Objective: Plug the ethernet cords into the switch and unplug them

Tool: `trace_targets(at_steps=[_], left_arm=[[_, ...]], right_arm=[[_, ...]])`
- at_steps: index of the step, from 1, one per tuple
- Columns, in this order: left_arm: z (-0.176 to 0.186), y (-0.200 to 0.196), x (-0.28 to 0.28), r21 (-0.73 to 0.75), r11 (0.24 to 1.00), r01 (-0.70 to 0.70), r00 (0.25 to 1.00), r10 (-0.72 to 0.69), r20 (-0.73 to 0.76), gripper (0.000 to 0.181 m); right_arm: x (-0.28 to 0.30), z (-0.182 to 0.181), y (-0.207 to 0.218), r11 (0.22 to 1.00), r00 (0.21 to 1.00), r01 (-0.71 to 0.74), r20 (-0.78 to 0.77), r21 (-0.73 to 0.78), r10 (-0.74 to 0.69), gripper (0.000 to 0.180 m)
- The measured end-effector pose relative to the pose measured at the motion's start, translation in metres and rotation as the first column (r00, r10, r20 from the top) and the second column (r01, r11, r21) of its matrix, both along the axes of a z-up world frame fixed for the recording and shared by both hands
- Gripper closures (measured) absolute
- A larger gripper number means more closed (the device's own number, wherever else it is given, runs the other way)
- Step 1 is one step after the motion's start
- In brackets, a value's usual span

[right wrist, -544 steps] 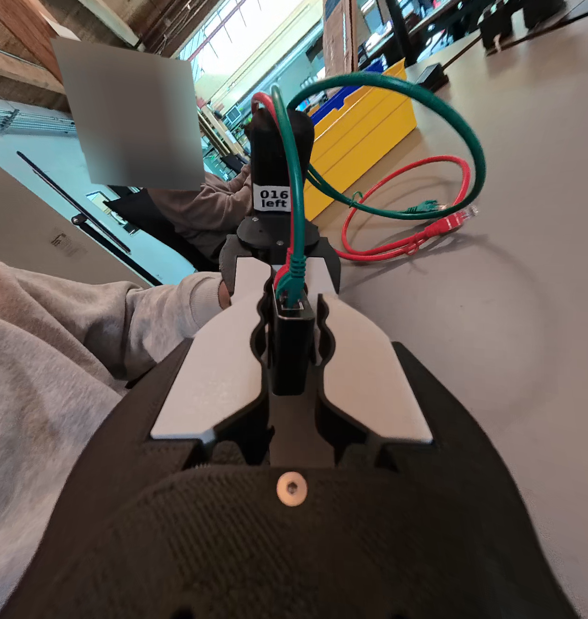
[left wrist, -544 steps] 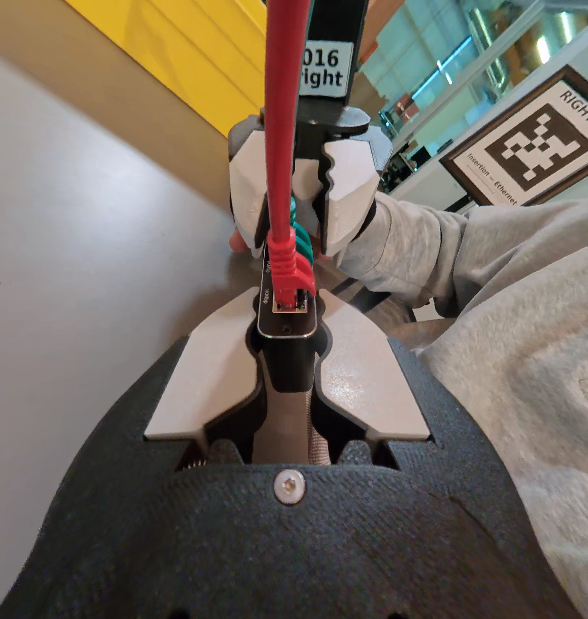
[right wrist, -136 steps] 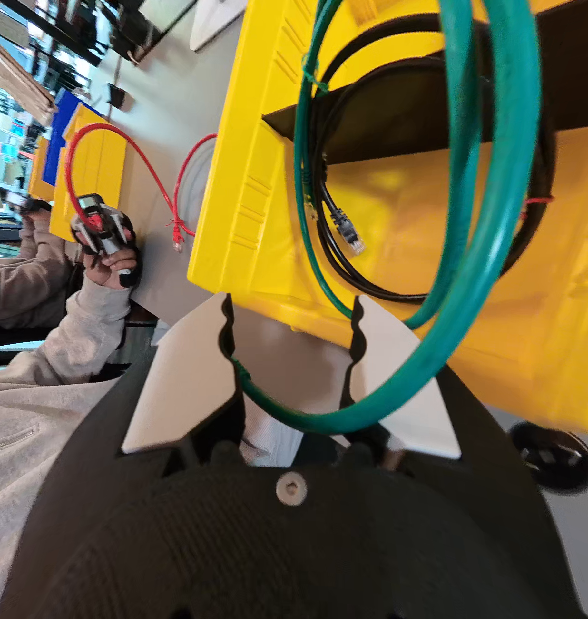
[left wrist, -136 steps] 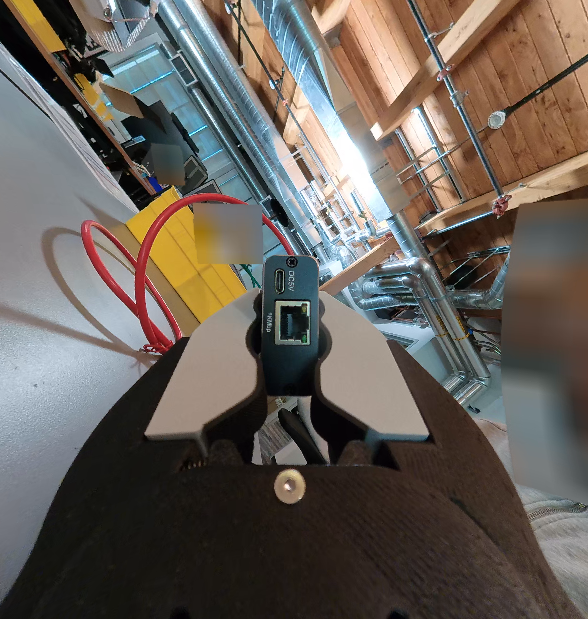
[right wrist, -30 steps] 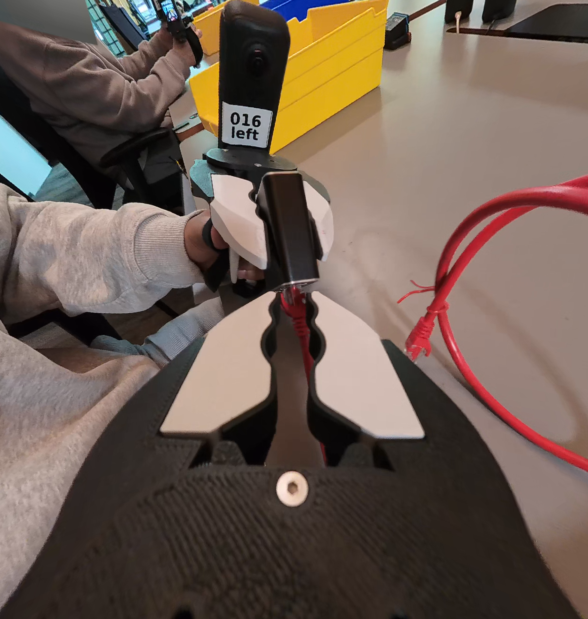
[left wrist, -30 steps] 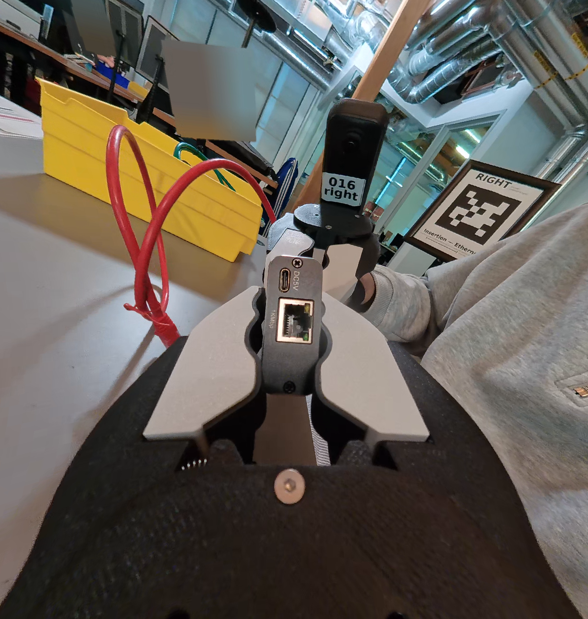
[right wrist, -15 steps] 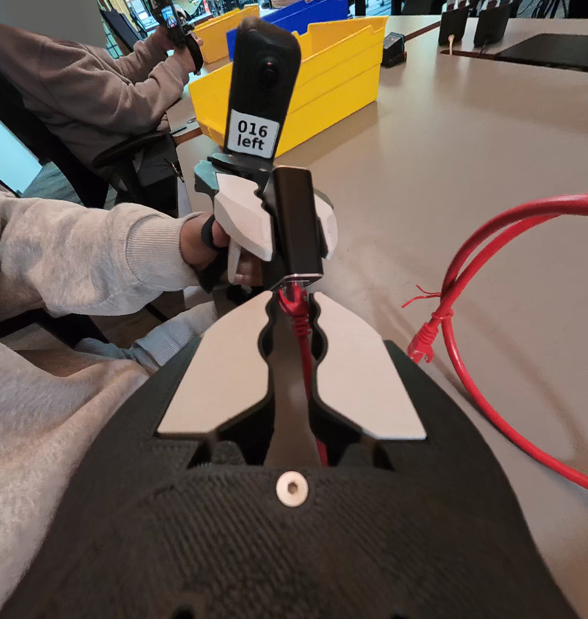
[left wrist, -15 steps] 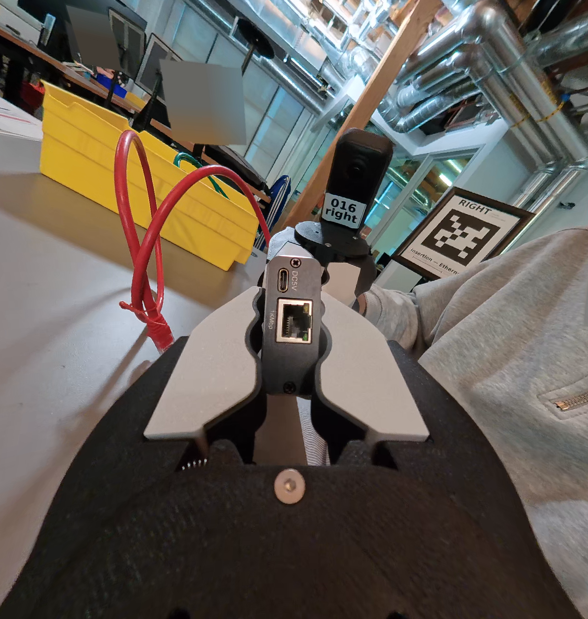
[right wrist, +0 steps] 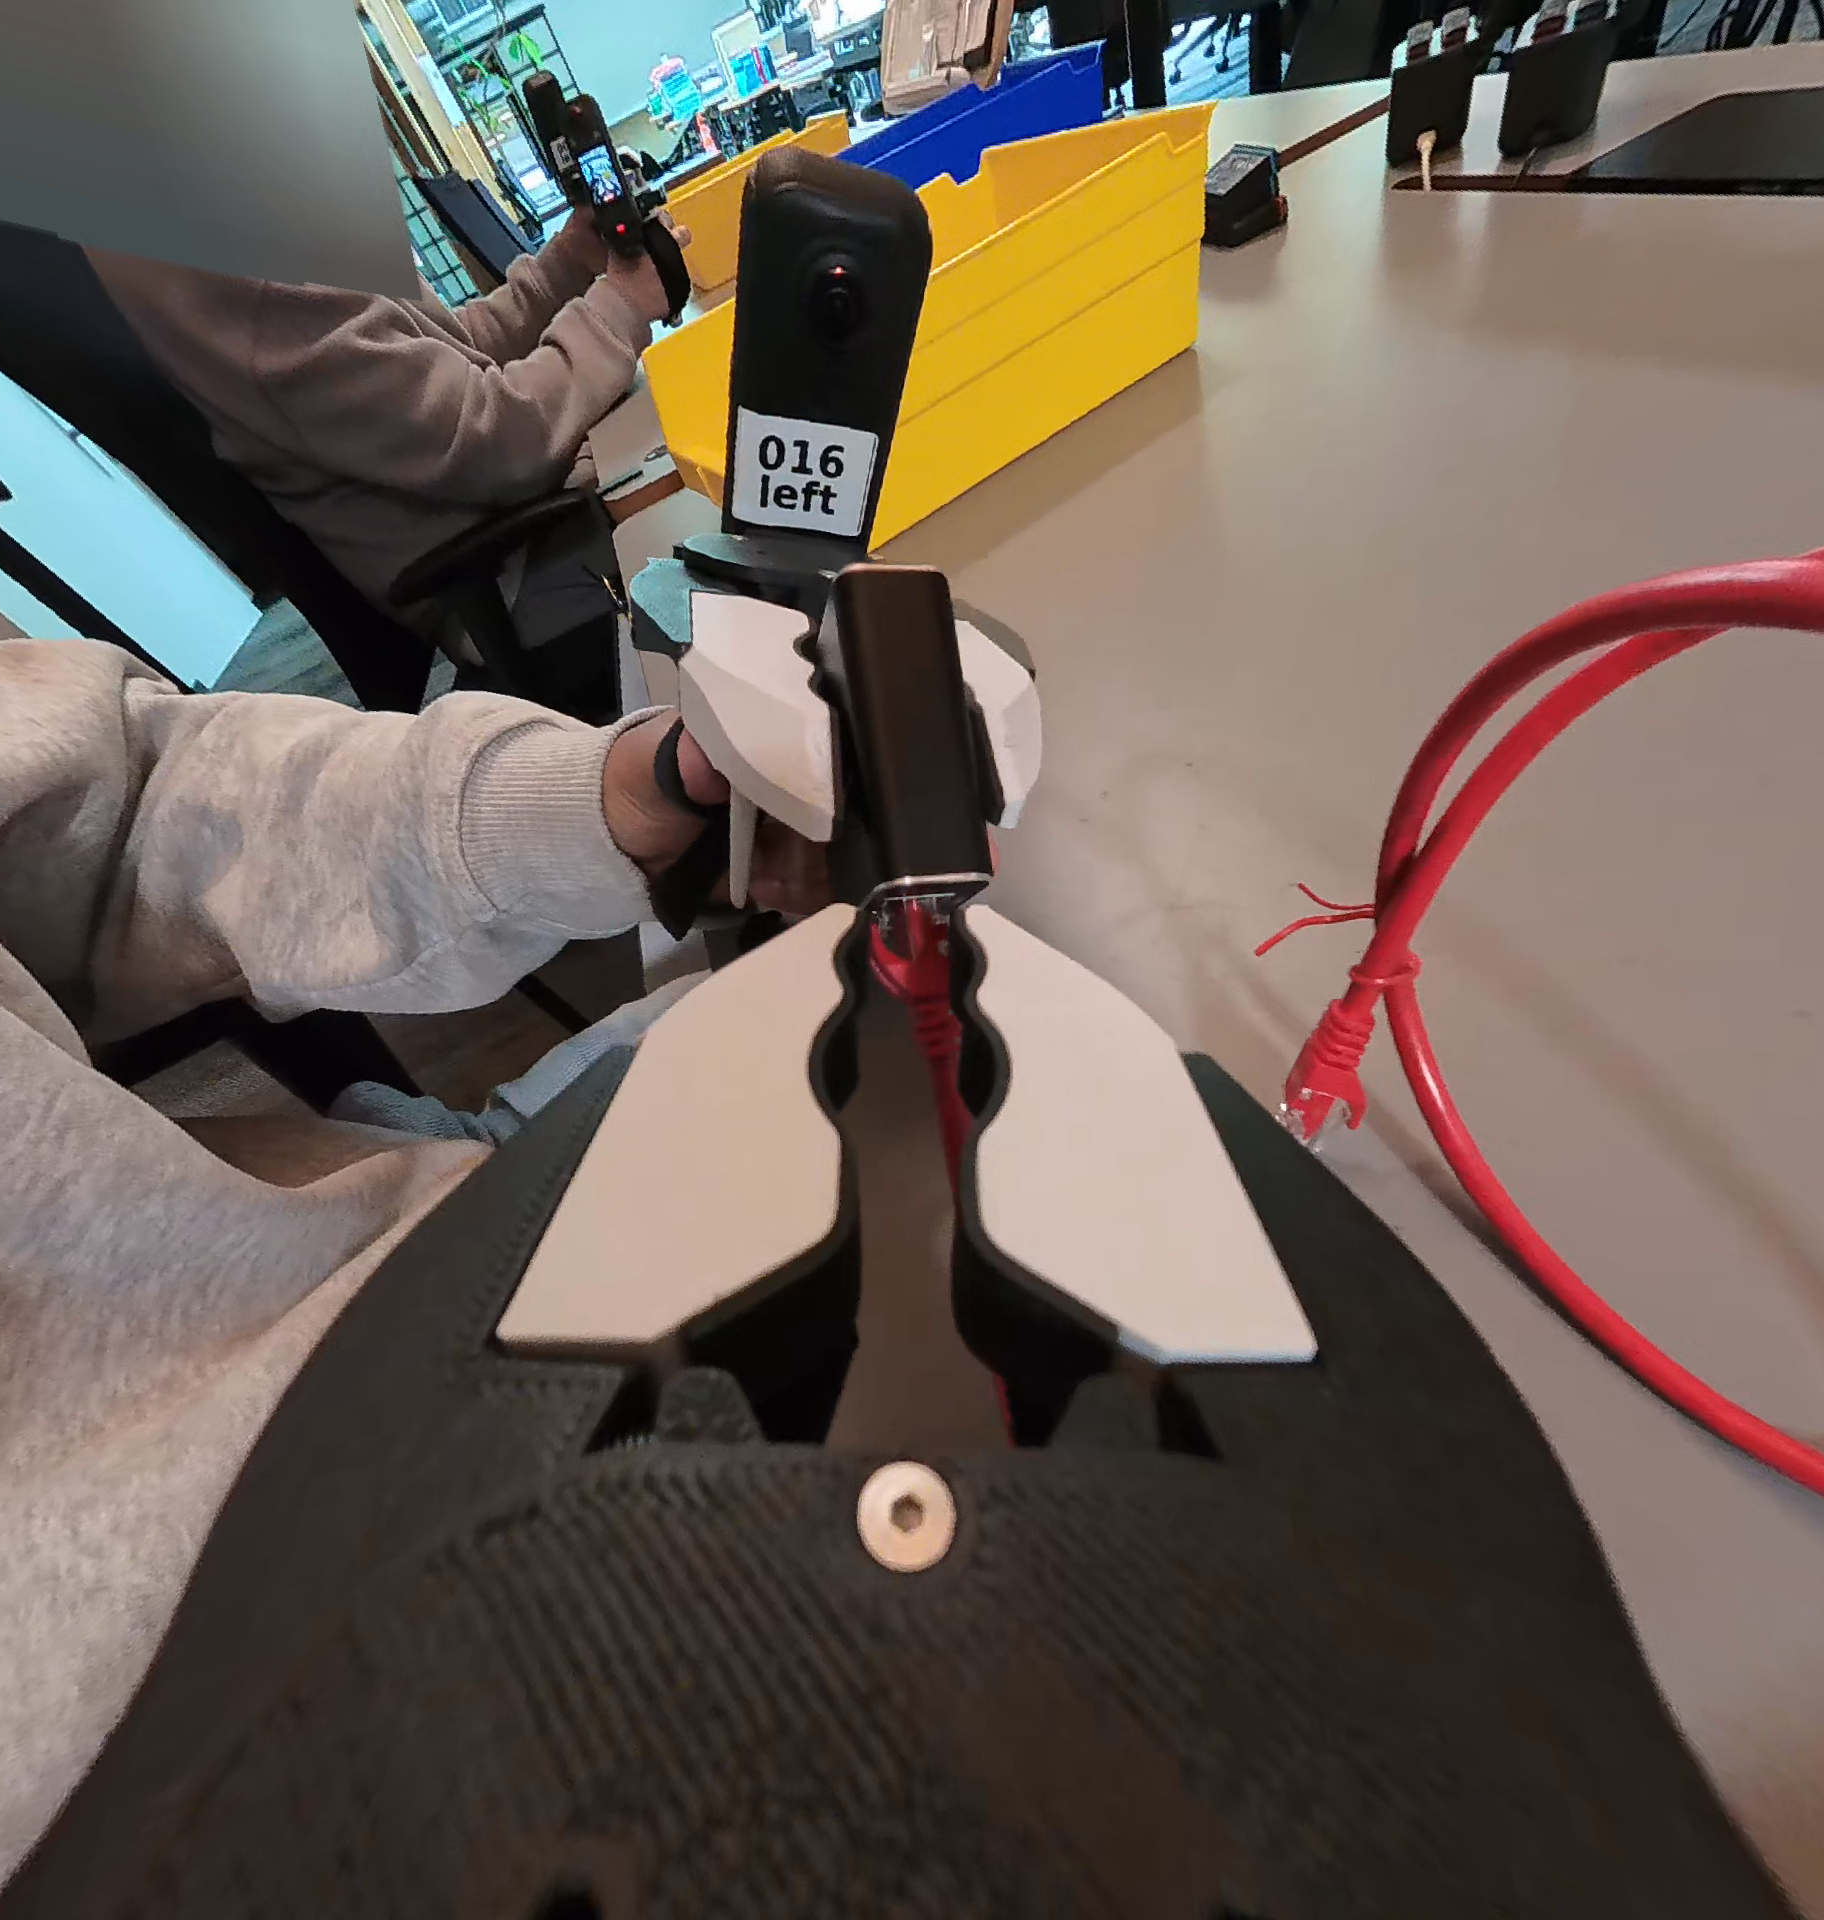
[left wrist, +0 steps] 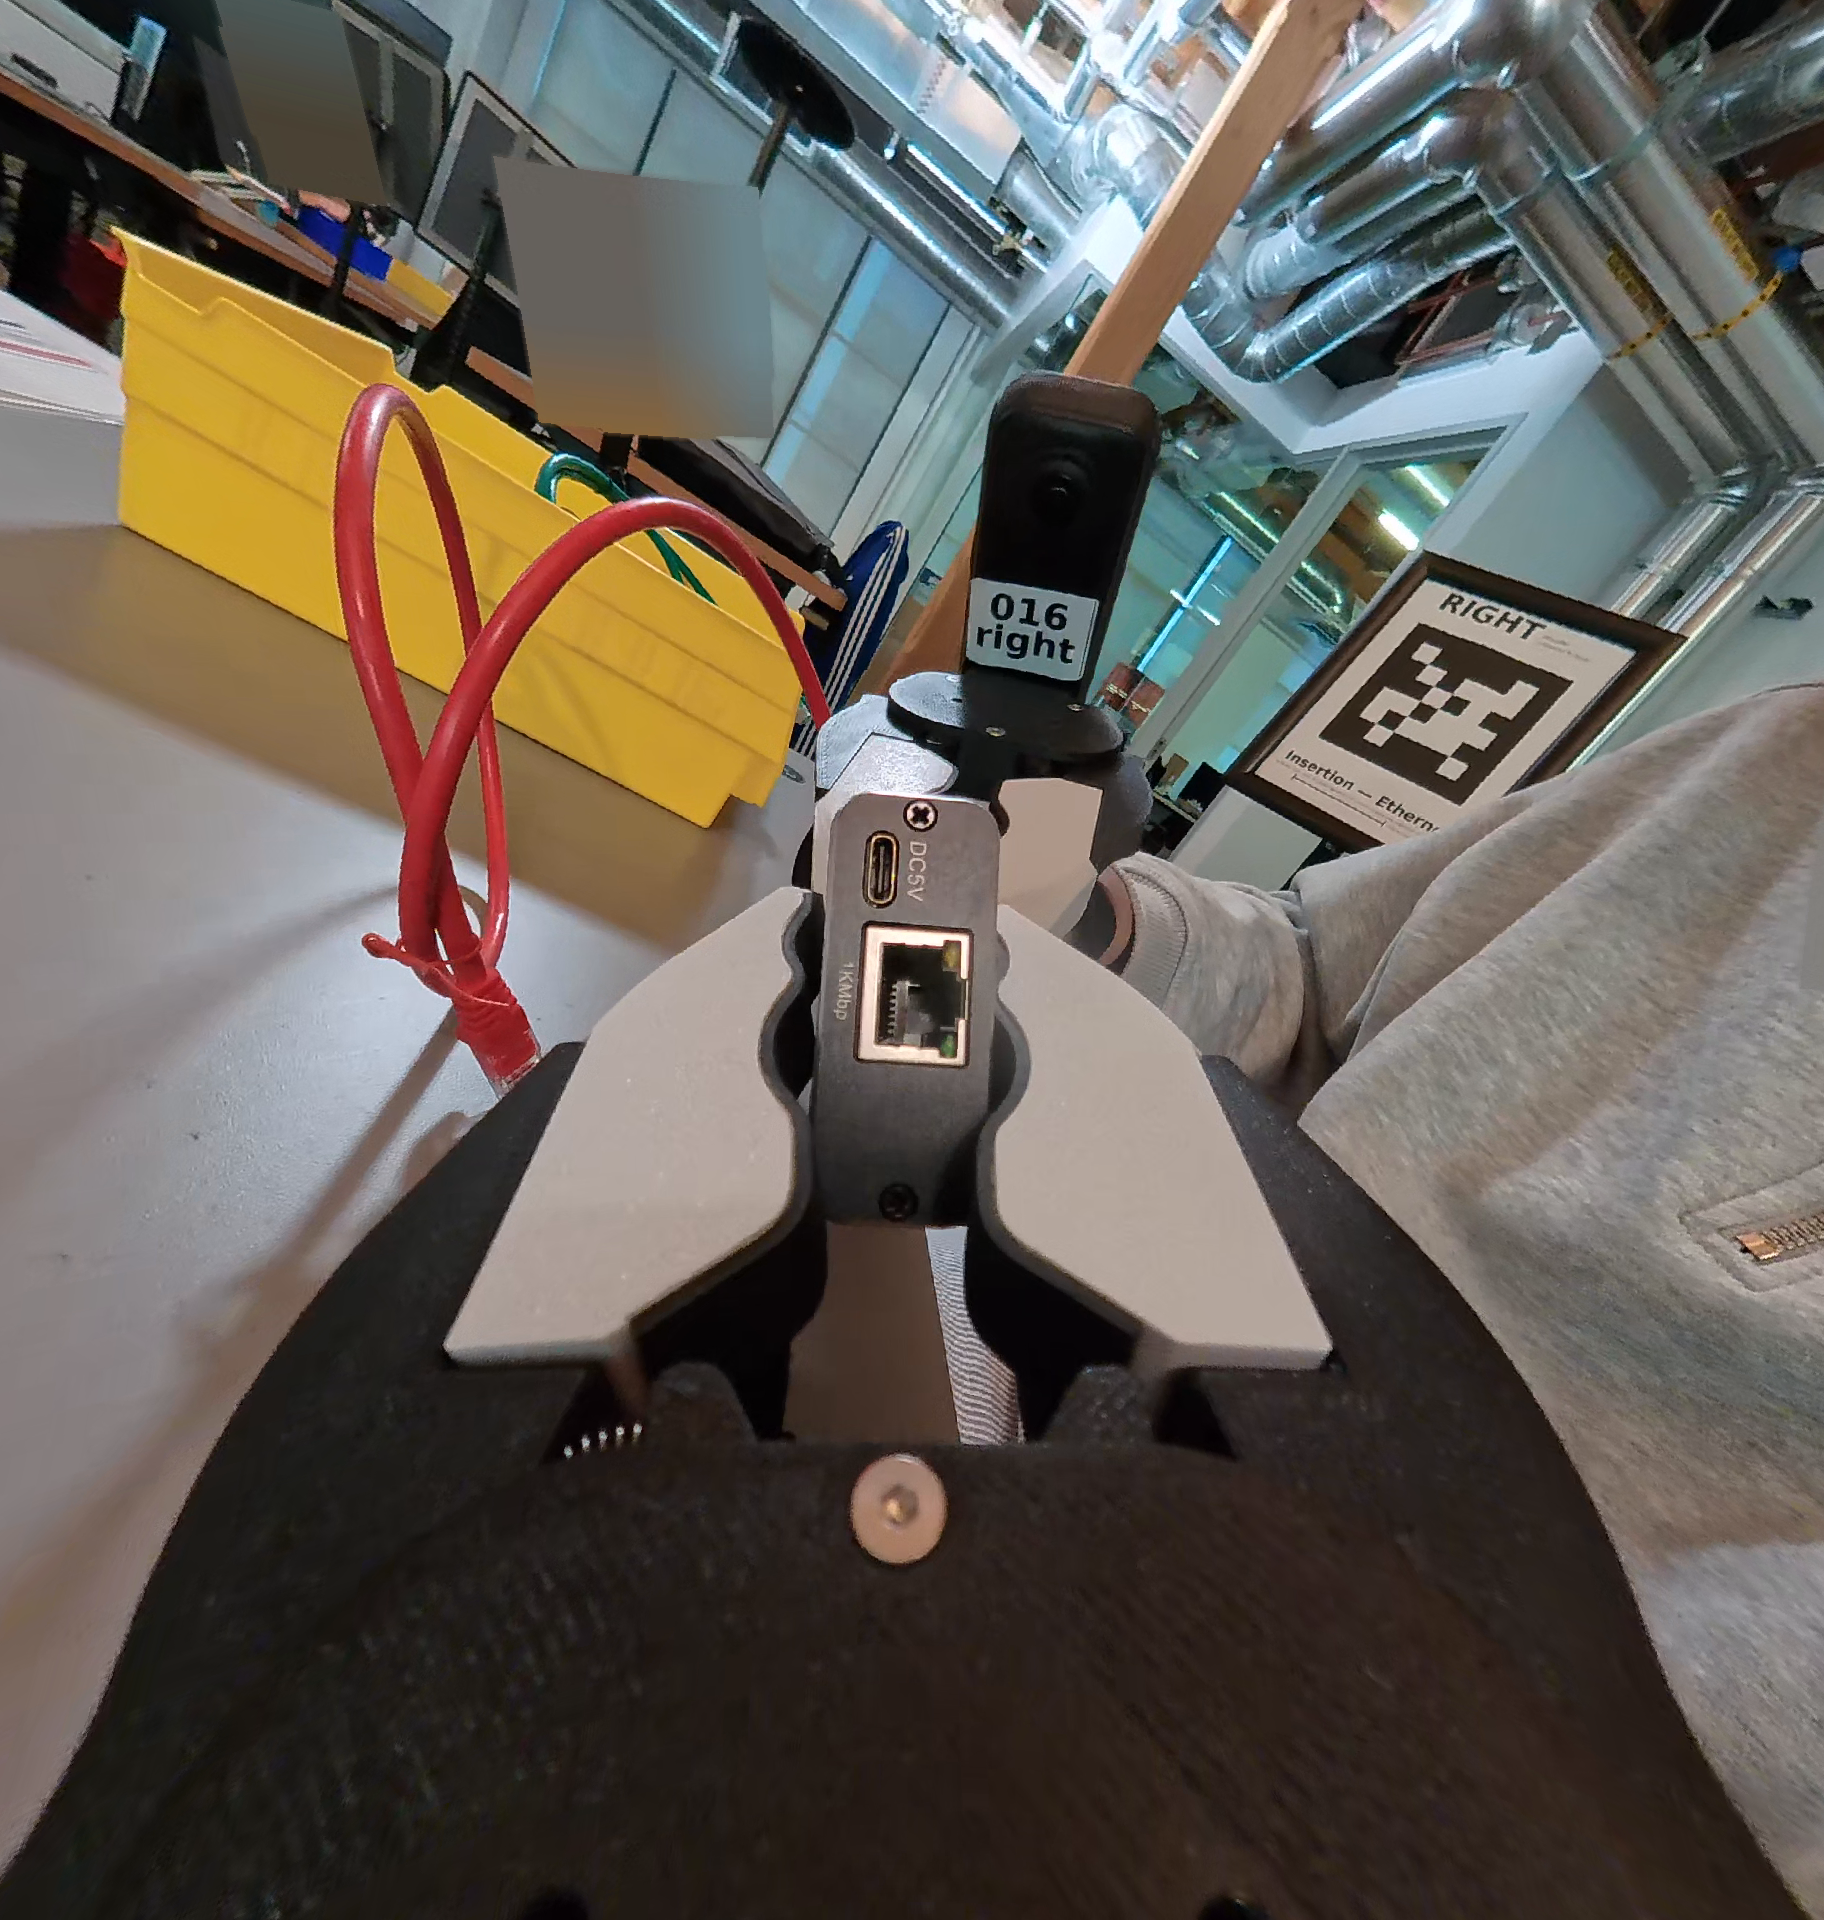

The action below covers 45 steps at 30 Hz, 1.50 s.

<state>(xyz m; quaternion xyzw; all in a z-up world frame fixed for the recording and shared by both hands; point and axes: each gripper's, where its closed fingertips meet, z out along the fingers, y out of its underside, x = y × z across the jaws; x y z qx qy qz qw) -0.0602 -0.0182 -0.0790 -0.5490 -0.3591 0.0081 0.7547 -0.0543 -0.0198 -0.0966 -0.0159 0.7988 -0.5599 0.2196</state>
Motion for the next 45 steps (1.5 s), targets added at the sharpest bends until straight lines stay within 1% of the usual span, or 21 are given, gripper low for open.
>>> trace_targets(at_steps=[3, 9, 21, 25, 30, 40, 45], left_arm=[[-0.0001, 0.0, 0.0, -0.002, 1.0, -0.001, 1.0, 0.001, 0.0, 0.155], [0.0006, -0.0007, 0.0004, 0.005, 1.0, 0.0, 1.0, 0.0, -0.003, 0.155], [0.0012, -0.0009, 0.0008, 0.018, 1.0, 0.004, 1.0, -0.004, -0.003, 0.155], [0.0005, 0.0009, 0.0012, 0.004, 1.0, 0.006, 1.0, -0.006, -0.005, 0.154], [-0.0008, 0.0037, 0.0012, -0.021, 1.0, 0.002, 1.0, -0.002, -0.004, 0.153], [0.003, 0.004, 0.0011, 0.024, 1.0, 0.013, 1.0, -0.014, 0.026, 0.151], [0.0078, -0.0009, -0.0032, 0.076, 0.996, -0.036, 0.998, 0.033, 0.045, 0.154]], right_arm=[[0.0, 0.0001, 0.0003, 1.0, 1.0, -0.005, 0.022, -0.005, 0.005, 0.165], [0.001, 0.0002, 0.0001, 1.0, 1.0, -0.005, -0.027, -0.015, 0.005, 0.165], [0.001, -0.001, 0.0005, 1.0, 1.0, -0.01, -0.03, -0.008, 0.01, 0.164], [0.001, -0.0019, 0.0015, 1.0, 0.999, -0.009, -0.05, 0.003, 0.01, 0.165], [-0.0012, -0.0042, 0.0024, 0.999, 1.0, 0.007, -0.029, 0.032, -0.006, 0.166], [-0.0037, -0.0015, 0.0023, 0.999, 0.998, 0.03, -0.057, 0.045, -0.028, 0.168], [-0.0044, 0.0021, 0.0009, 0.999, 0.999, 0.024, -0.049, 0.037, -0.022, 0.168]])
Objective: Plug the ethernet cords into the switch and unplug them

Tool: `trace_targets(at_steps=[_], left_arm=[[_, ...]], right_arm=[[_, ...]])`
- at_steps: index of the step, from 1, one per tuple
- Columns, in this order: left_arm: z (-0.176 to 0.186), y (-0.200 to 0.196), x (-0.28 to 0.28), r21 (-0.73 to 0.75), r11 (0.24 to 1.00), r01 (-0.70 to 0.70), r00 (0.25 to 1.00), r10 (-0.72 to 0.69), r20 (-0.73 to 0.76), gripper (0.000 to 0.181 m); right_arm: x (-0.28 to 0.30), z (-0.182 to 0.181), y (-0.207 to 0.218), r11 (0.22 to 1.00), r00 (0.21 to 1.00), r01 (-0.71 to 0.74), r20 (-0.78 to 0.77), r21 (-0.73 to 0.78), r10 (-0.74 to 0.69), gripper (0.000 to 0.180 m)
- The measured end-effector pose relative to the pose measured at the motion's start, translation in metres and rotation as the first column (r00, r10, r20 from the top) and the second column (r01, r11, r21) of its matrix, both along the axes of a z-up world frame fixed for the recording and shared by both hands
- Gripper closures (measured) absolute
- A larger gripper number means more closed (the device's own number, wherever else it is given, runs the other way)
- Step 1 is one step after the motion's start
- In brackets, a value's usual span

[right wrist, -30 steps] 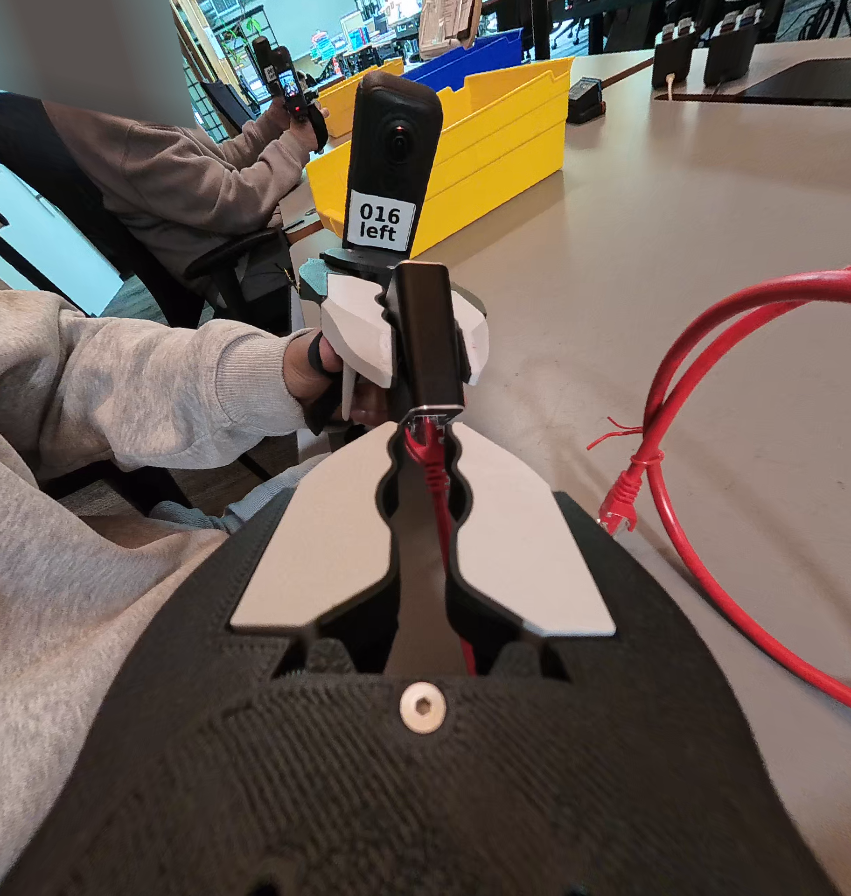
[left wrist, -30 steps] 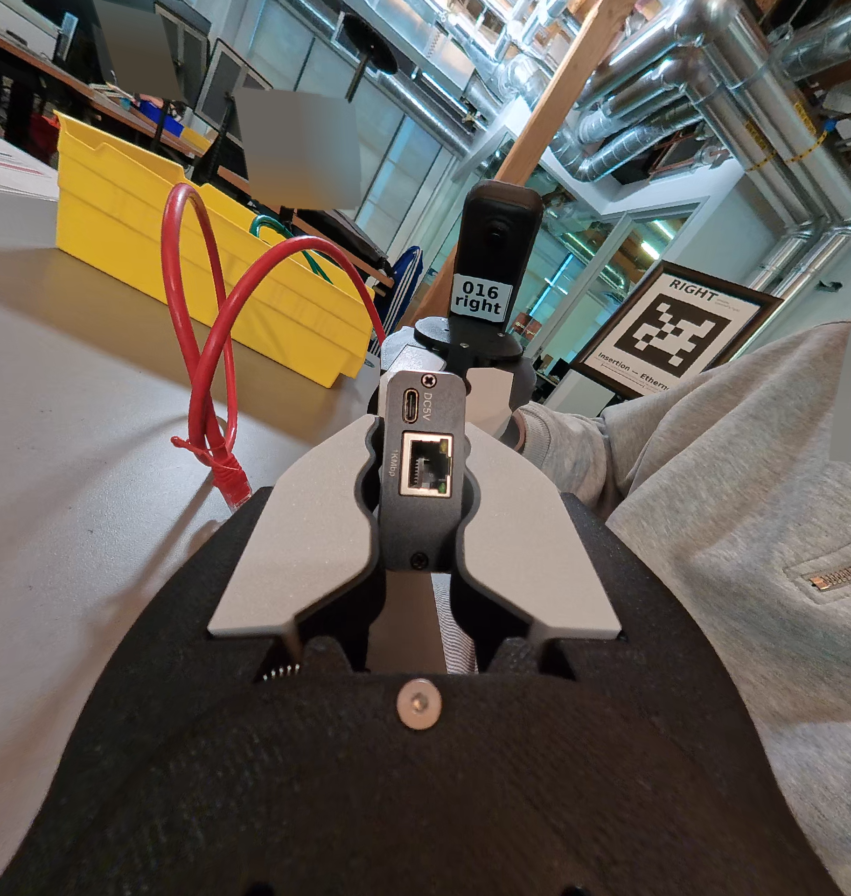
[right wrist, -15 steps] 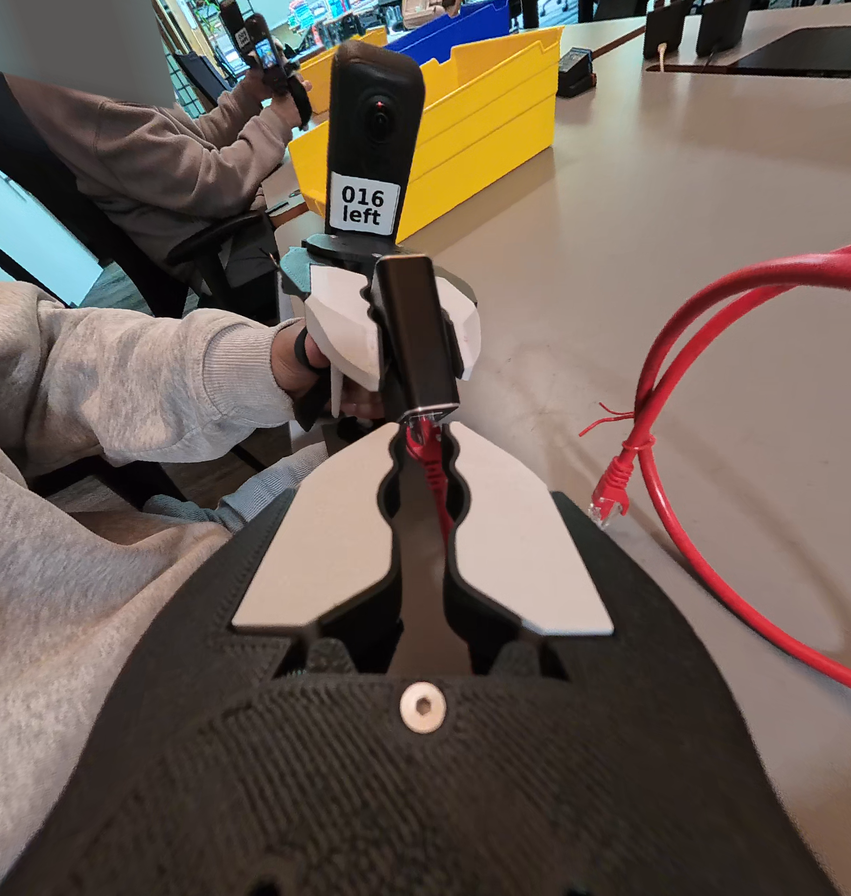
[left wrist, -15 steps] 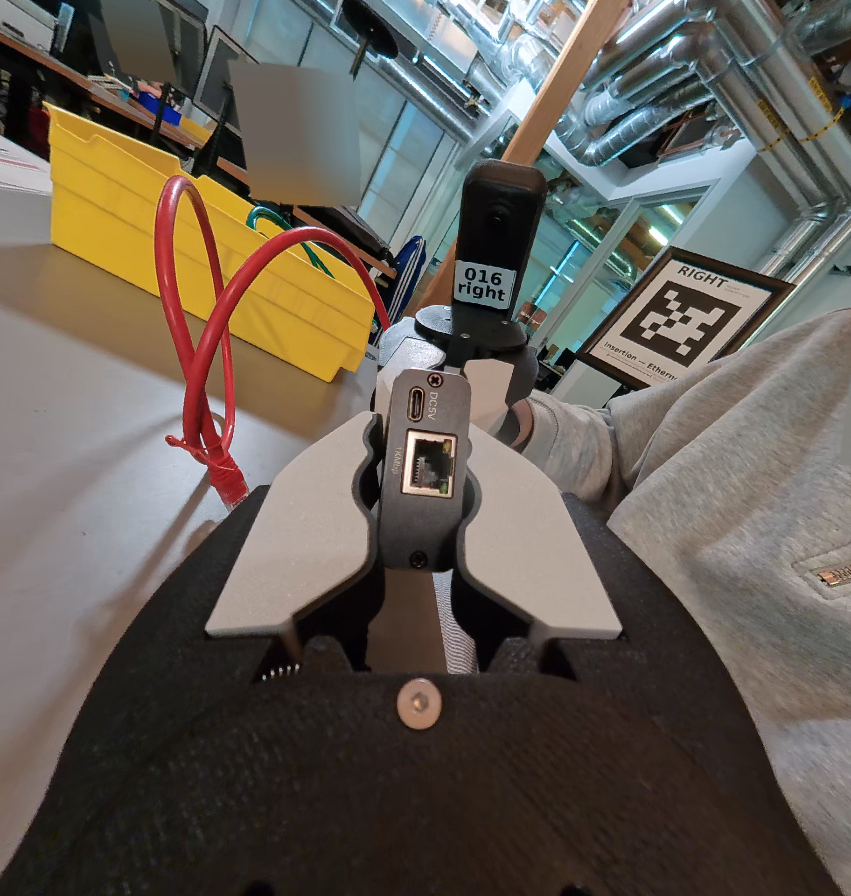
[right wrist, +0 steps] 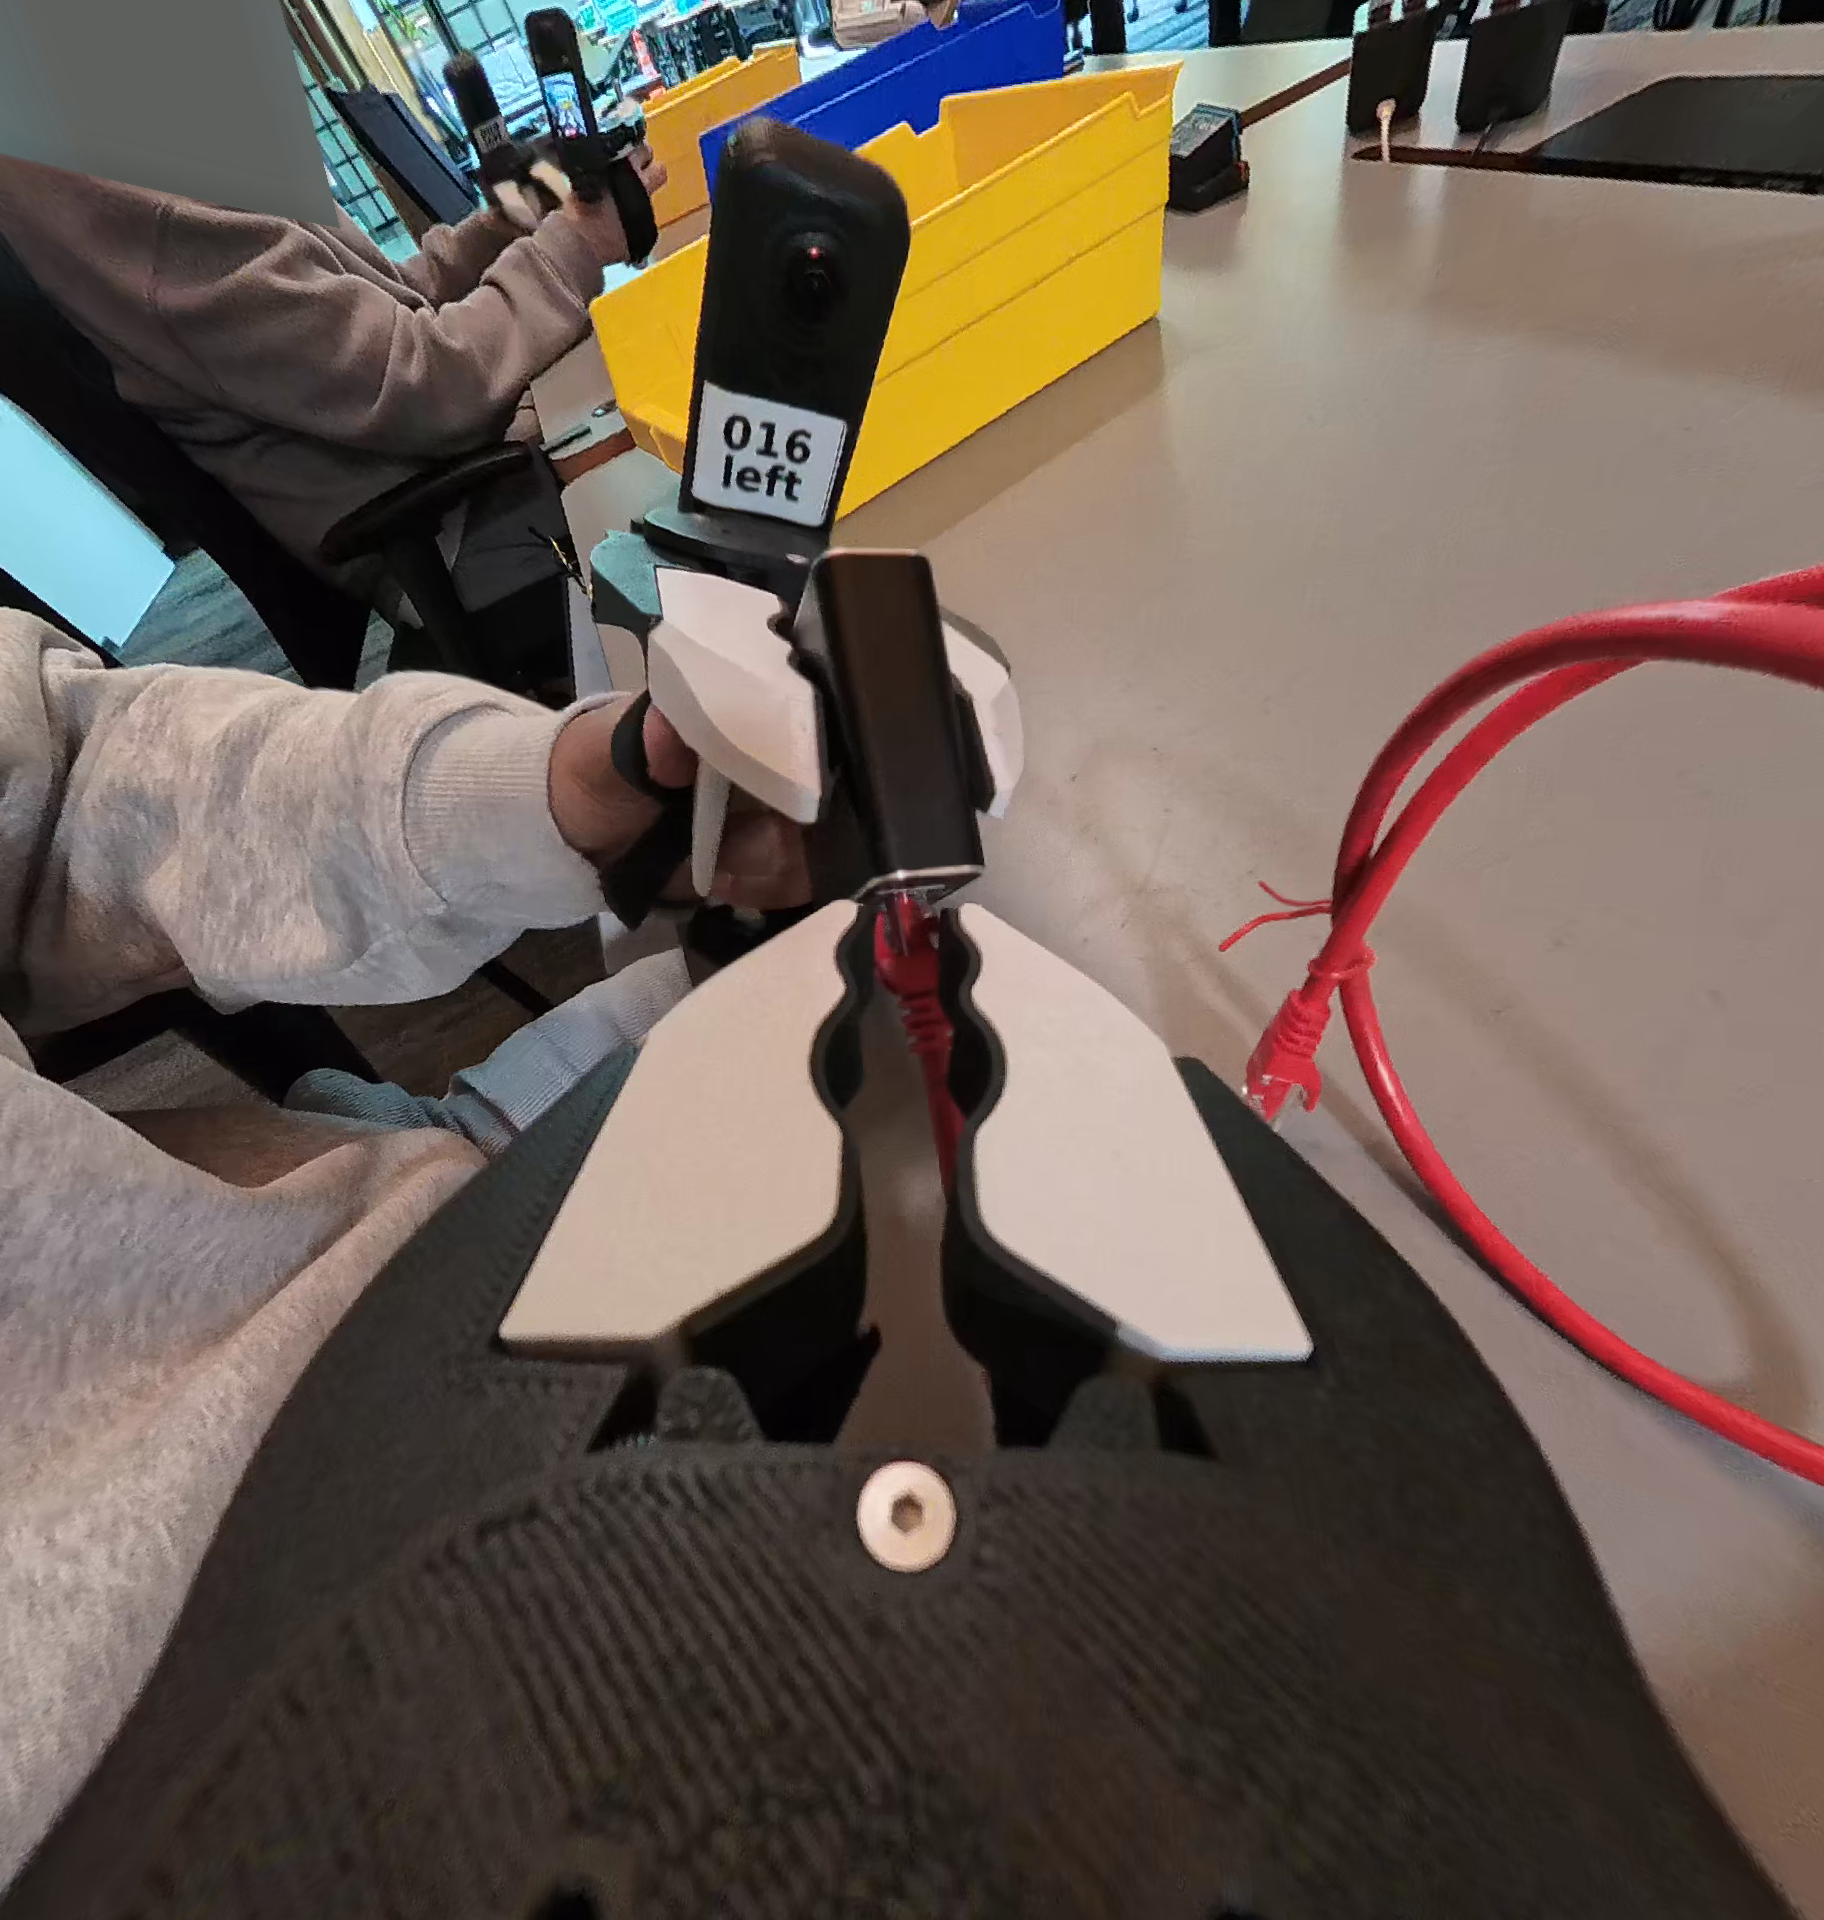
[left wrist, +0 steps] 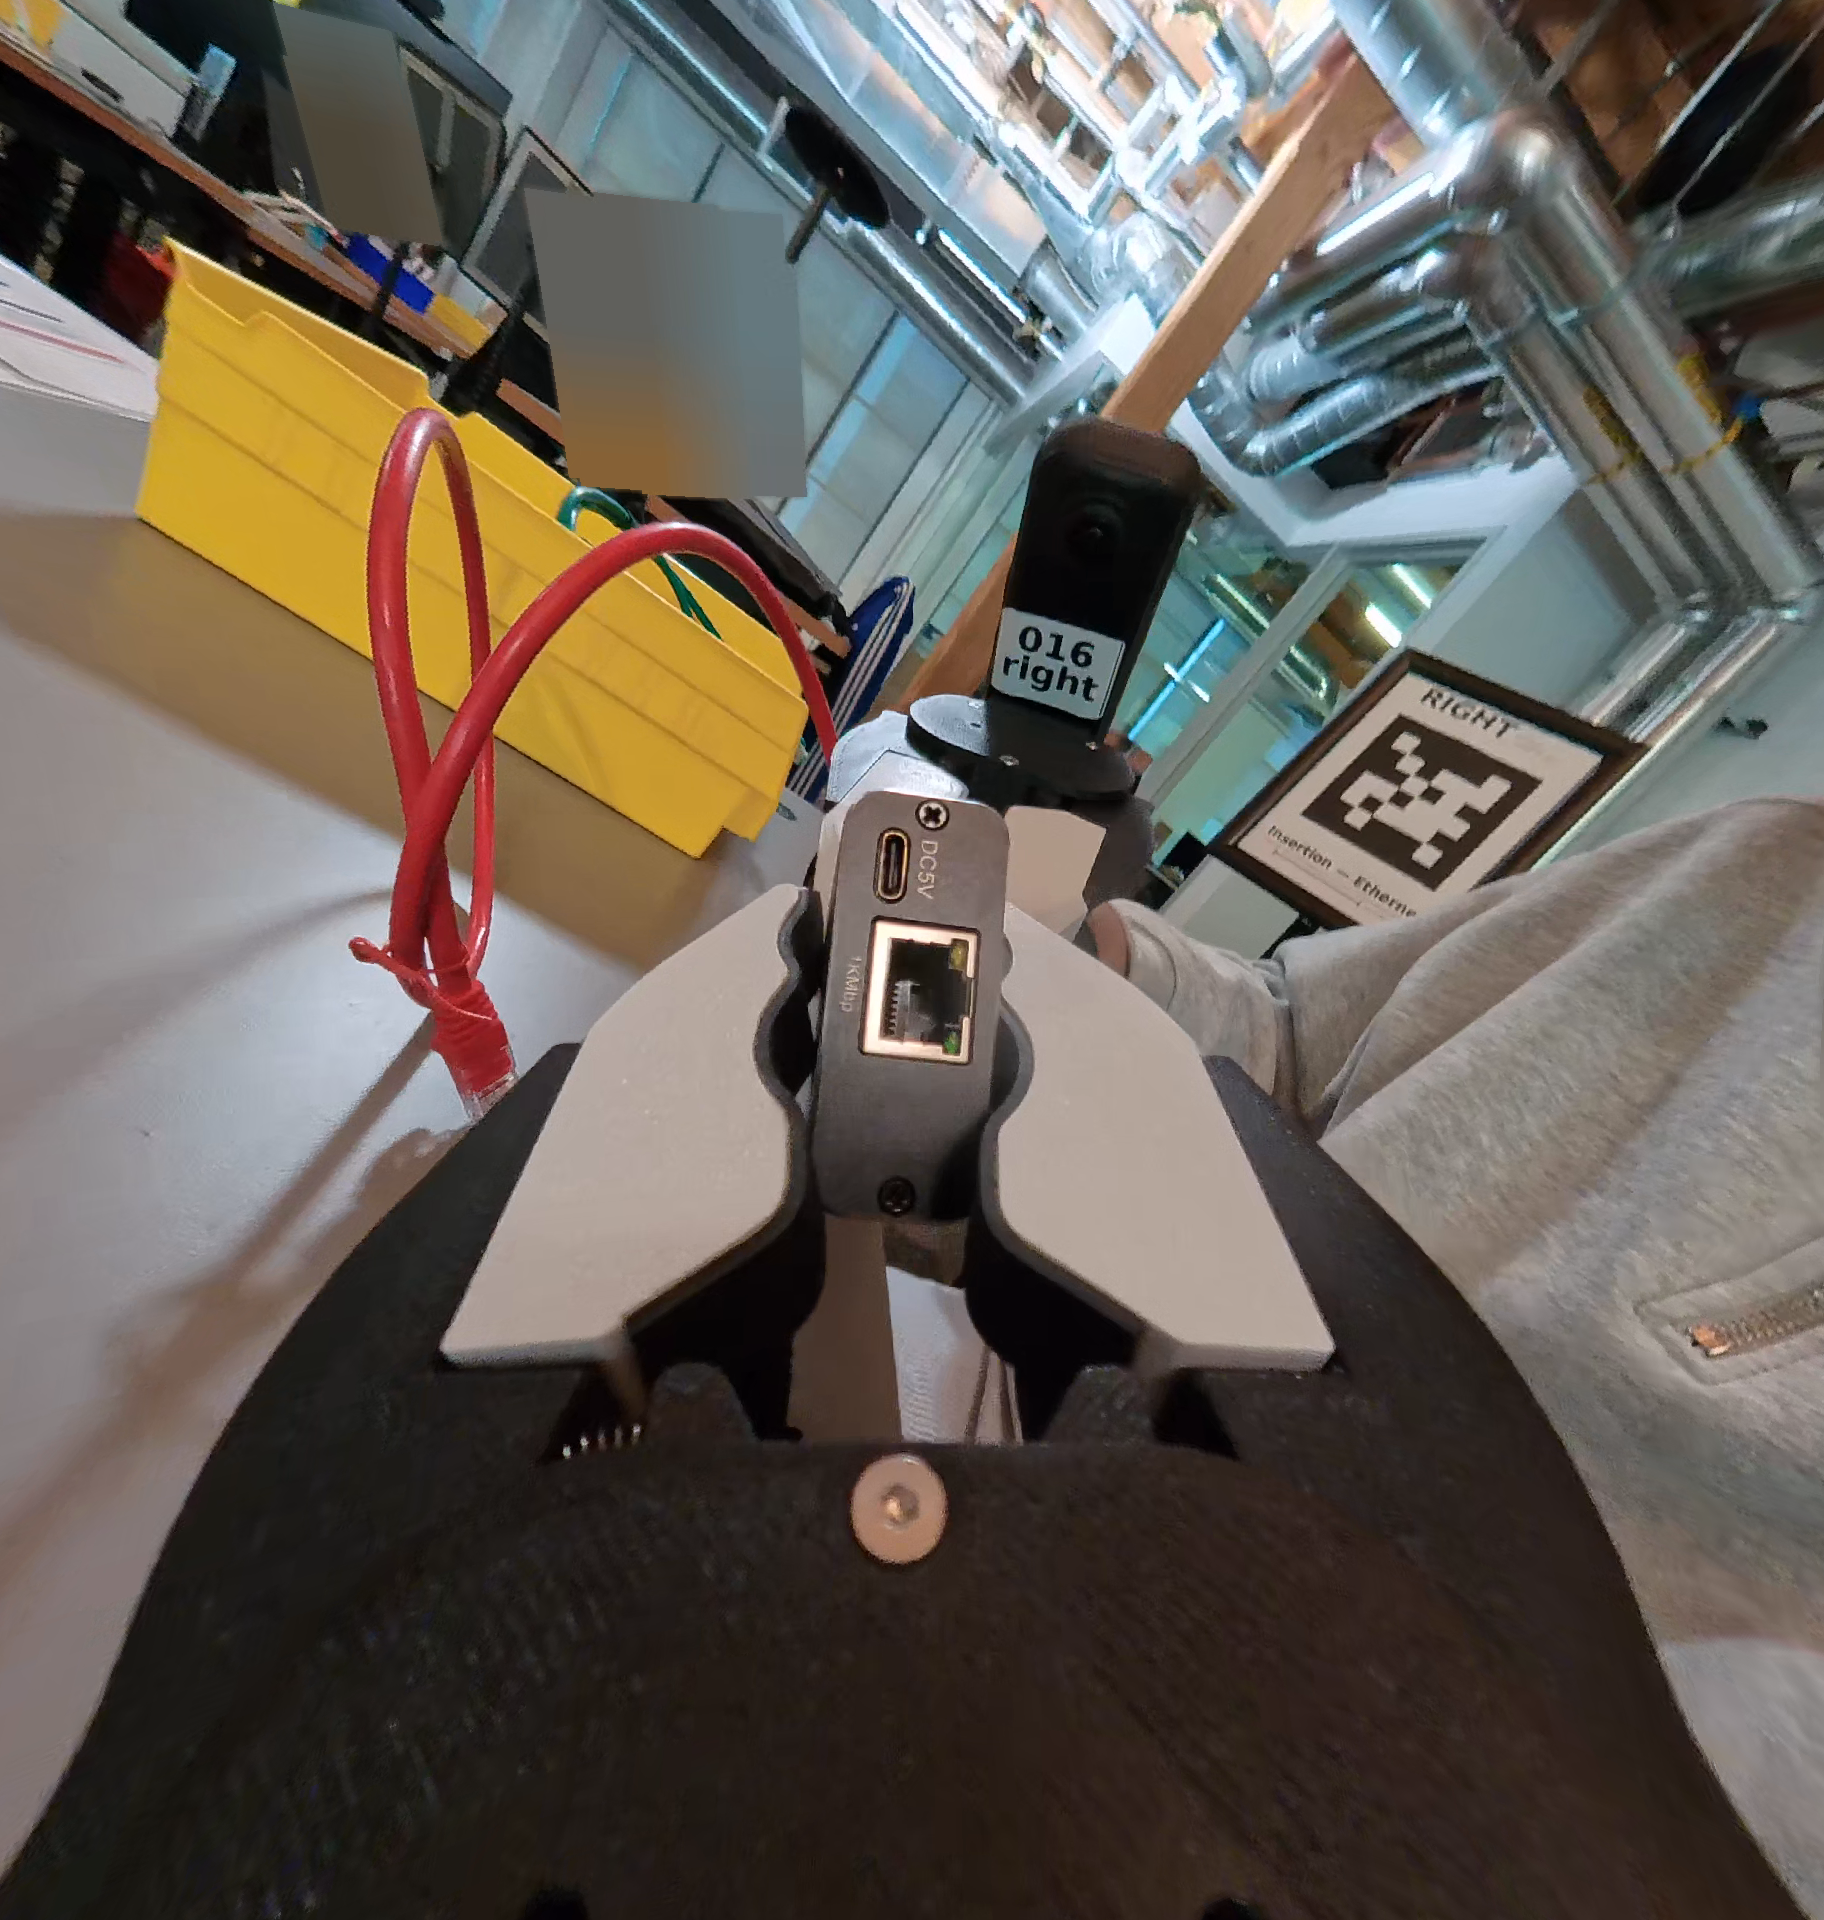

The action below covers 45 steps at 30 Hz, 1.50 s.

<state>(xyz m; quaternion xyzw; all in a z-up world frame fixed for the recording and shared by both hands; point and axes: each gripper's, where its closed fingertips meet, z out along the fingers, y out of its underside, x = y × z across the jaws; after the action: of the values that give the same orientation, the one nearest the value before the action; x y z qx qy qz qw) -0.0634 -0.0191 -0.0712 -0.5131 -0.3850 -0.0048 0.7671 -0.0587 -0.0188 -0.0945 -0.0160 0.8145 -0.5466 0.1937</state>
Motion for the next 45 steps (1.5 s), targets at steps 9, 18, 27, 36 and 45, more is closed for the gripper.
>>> trace_targets(at_steps=[9, 18, 27, 36, 45], left_arm=[[0.051, -0.066, 0.004, 0.324, 0.929, -0.177, 0.977, 0.206, -0.059, 0.155], [0.031, -0.082, 0.003, 0.159, 0.962, -0.224, 0.969, 0.237, -0.066, 0.154], [0.023, -0.075, 0.001, 0.244, 0.957, -0.155, 0.986, 0.167, -0.029, 0.154], [0.016, -0.069, -0.001, 0.233, 0.963, -0.138, 0.99, 0.143, -0.006, 0.155], [0.013, -0.076, -0.001, 0.267, 0.953, -0.14, 0.99, 0.141, 0.016, 0.155]], right_arm=[[-0.037, -0.025, 0.01, 0.988, 0.978, 0.104, -0.195, 0.113, -0.08, 0.168], [-0.068, 0.021, 0.021, 0.98, 0.975, 0.175, 0.153, -0.098, -0.159, 0.167], [-0.061, 0.004, 0.005, 0.999, 0.975, 0.004, 0.222, 0.044, -0.014, 0.165], [-0.079, -0.041, -0.031, 0.927, 0.966, -0.115, 0.257, 0.357, 0.021, 0.155], [-0.11, 0.005, -0.026, 0.987, 0.985, 0.102, 0.129, 0.122, -0.117, 0.132]])
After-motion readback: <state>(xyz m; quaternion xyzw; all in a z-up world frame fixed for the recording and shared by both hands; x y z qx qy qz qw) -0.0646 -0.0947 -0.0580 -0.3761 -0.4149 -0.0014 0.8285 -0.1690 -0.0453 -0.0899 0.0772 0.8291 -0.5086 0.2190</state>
